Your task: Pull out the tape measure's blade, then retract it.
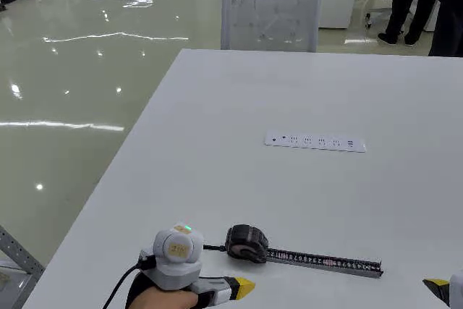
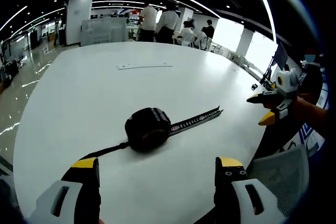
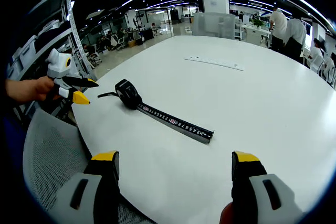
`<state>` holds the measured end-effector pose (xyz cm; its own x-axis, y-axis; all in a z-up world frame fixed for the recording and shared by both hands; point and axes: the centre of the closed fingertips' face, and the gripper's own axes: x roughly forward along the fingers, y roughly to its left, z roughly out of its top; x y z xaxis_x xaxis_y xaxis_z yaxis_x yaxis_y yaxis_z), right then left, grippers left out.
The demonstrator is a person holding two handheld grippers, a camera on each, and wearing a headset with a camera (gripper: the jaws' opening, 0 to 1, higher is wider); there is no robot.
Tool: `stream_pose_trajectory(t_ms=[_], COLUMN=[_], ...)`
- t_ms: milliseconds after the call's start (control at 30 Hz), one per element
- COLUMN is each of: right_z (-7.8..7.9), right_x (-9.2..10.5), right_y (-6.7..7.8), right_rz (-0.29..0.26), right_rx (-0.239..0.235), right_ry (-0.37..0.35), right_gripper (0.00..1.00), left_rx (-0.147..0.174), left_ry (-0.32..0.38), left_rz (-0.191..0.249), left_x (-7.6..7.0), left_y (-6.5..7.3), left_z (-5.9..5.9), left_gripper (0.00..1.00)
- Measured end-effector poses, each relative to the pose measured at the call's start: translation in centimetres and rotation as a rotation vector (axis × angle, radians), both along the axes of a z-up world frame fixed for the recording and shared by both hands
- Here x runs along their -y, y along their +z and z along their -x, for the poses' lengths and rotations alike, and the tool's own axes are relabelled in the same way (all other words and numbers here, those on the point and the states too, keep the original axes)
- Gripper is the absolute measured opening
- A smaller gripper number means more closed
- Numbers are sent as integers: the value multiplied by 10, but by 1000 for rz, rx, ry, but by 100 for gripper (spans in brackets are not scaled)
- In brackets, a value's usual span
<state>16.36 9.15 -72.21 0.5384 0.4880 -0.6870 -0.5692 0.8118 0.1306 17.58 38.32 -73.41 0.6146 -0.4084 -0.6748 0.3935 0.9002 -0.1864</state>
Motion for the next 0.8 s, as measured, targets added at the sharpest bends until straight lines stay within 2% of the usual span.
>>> stream_pose_trajectory(t_ms=[233,500,567,633,800], right_z=[14,35,40,47,59], right_x=[0,1,-1,-2,-6], right_y=[21,43,46,48,60], right_rz=[-7,2,3,-2,-15], right_rx=[-11,-8,-13,-38,-37], right_ry=[-18,-19,-17,-20,-34], right_gripper=[91,97,97,97,99], left_rx=[4,40,39,49,53], left_ry=[19,25,22,19,34], left_rz=[-5,-8,-11,-17,-41], left_x=[0,1,0,-3,-17], left_y=[10,32,36,42,51], left_z=[12,21,24,27,36], left_gripper=[94,100,100,100,100])
